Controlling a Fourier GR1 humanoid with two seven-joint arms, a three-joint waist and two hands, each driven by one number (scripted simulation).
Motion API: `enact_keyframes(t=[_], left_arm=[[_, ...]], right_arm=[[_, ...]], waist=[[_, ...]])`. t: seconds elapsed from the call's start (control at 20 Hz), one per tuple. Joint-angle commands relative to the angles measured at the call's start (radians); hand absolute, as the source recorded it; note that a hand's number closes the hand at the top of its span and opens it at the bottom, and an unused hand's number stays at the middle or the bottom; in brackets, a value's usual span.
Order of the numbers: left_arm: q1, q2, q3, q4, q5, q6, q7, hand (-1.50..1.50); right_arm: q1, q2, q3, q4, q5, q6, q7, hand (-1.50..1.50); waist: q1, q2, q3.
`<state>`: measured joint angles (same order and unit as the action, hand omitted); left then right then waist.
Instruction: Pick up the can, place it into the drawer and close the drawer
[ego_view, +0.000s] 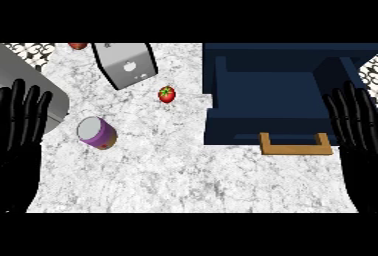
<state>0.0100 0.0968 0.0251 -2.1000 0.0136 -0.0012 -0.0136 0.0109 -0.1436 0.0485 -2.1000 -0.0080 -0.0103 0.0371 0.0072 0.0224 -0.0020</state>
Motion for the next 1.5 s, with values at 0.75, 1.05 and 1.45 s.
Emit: enact_keyframes(t=[0.75, 1.05, 1.45], left_arm=[[0.003, 0.196, 0.261, 0.065, 0.230, -0.100, 0.385, -1.50], [0.075, 0.170, 0.273, 0.007, 0.252, -0.141, 0.392, -1.50], [0.090, 0.133, 0.342, -0.081, 0.346, -0.107, 0.487, -1.50]], right_arm=[[0.188, 0.011, -0.194, -0.031, -0.084, -0.032, 0.154, -1.50], [0.287, -0.015, -0.325, -0.013, -0.209, 0.091, 0.054, -1.50], [0.367, 0.026, -0.348, -0.021, -0.216, 0.166, -0.009, -1.50]], waist=[[-0.008, -0.024, 0.002], [-0.010, -0.024, 0.002], [-0.011, -0.024, 0.002]])
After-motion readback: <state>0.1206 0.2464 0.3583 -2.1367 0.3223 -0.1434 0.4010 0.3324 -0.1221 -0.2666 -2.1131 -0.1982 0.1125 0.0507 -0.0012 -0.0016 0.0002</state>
